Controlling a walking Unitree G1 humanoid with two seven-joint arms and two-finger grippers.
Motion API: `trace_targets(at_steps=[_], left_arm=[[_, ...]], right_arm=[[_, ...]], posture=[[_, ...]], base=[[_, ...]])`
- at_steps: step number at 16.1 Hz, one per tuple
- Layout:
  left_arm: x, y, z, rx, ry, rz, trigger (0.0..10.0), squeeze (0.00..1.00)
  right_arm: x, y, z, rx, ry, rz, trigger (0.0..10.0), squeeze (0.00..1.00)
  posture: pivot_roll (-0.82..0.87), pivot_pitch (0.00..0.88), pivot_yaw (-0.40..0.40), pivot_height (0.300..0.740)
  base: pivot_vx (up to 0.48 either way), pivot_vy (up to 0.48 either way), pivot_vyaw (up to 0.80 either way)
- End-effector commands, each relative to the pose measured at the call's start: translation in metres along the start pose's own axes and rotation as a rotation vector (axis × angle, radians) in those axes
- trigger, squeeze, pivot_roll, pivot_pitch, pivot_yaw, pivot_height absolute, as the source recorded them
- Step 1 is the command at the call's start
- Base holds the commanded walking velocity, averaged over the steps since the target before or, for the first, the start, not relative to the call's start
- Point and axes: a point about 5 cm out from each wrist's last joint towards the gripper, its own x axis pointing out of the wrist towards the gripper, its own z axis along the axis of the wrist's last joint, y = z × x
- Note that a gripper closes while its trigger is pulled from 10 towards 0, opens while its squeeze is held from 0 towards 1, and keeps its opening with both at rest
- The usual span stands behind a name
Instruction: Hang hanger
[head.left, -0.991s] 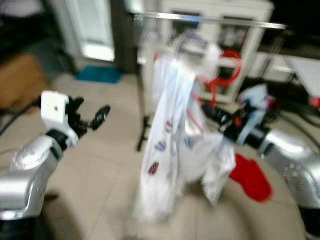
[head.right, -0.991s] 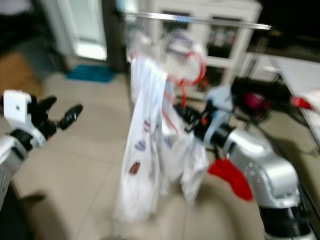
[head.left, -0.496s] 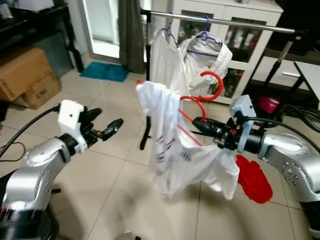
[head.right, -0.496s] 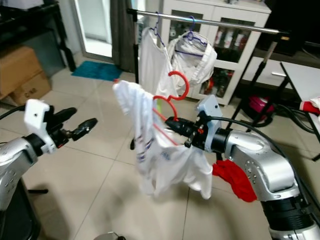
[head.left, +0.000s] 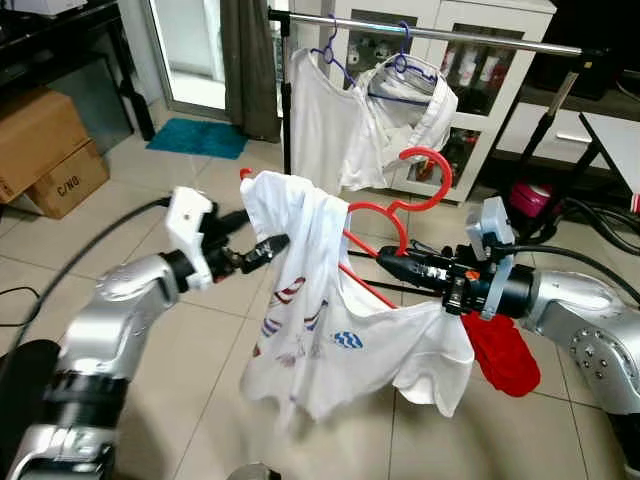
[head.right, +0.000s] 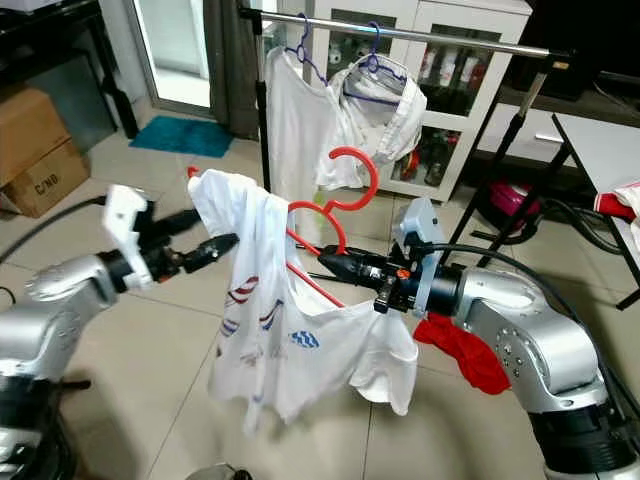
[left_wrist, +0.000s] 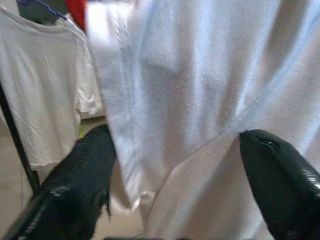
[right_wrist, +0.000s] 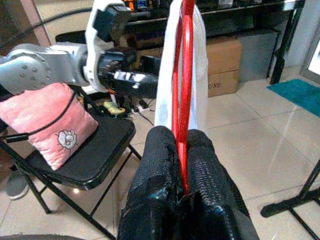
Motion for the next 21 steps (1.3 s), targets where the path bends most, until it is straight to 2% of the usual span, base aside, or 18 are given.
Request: trace_targets(at_steps=[1,2,5,13,21], left_arm=[[0.0038,0.0005,0.0048,0.028,-0.005,-0.012,2.2,0.0],[0.0068,0.0013,0.0038,0.029,-0.003,-0.022,0.0,0.0],[0.0114,0.0,0.0049,0.05,-0.011,-0.028,0.0,0.0],[0.0071,-0.0013,-0.0025,0.061,-0.033,0.047,0.0,0.0],[0.0047,0.007,0.0053,0.106,-0.056,0.08,0.0,0.0]], right_arm=[[-0.0039,0.0031,0.0109,-0.038,-0.048,0.011,10.0,0.0],[-0.0039,0.0051,0.0104,-0.036,-0.053,0.016,10.0,0.0],[-0.0051,0.0063,0.0089,-0.031,-0.06,0.007,10.0,0.0],[-0.0059,0.0012,0.007,-0.026,-0.06,-0.03,10.0,0.0],[-0.0046,-0.0005,0.0057,-0.019,-0.057,-0.031,10.0,0.0]], posture=[[-0.12,0.0,0.014,0.74],[-0.13,0.0,0.021,0.74],[-0.12,0.0,0.026,0.74],[-0.12,0.0,0.022,0.74],[-0.12,0.0,0.023,0.74]], base=[[0.0,0.0,0.0],[0.0,0.0,0.0],[0.0,0.0,0.0],[0.0,0.0,0.0],[0.0,0.0,0.0]])
